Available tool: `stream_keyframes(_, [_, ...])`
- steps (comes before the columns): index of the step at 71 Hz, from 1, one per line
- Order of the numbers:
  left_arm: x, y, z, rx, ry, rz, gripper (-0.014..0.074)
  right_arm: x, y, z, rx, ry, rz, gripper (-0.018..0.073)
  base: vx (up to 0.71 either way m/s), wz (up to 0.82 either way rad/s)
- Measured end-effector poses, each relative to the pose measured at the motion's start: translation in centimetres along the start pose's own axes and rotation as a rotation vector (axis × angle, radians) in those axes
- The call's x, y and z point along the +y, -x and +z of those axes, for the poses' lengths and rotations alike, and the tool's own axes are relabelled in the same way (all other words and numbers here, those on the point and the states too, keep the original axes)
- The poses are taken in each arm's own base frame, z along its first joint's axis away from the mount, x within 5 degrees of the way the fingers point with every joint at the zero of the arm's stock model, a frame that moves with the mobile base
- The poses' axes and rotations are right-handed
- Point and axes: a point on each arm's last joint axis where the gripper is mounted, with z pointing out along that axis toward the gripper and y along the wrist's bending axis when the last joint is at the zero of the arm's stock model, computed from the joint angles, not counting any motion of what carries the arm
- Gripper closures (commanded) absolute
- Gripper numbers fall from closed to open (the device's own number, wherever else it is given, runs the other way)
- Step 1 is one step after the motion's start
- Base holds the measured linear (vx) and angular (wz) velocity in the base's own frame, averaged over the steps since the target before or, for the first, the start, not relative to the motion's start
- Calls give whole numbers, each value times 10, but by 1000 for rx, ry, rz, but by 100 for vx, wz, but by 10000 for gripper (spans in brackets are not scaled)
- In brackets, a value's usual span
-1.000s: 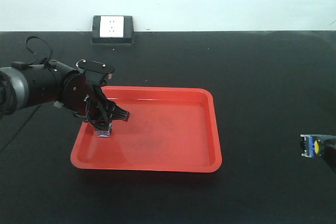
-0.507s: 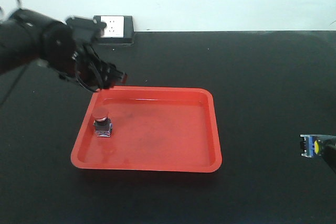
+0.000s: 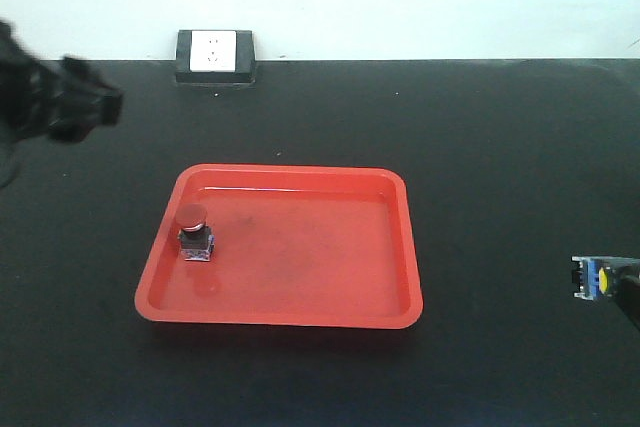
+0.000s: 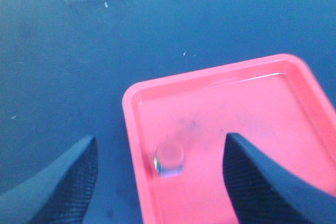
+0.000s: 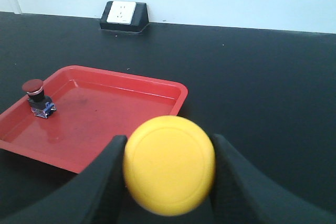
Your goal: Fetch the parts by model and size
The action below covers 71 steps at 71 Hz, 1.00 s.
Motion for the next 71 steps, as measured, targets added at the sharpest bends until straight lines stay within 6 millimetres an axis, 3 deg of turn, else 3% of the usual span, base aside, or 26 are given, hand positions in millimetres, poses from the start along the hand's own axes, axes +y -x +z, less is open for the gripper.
stream_keyframes(23, [17,-85,-65,-83,-11,-7,108,0,0,0,0,0,0,569,0,0])
stream_keyframes(46, [31,-172,-103,-259,-35,-16,108,0,0,0,0,0,0,569,0,0])
stream_keyframes(60, [36,-203,-112,-349,-46,-22,108,0,0,0,0,0,0,569,0,0])
stream_keyframes(71, [36,-210,-110,-352,-46,-22,108,0,3,3,-8,1,0,568,0,0])
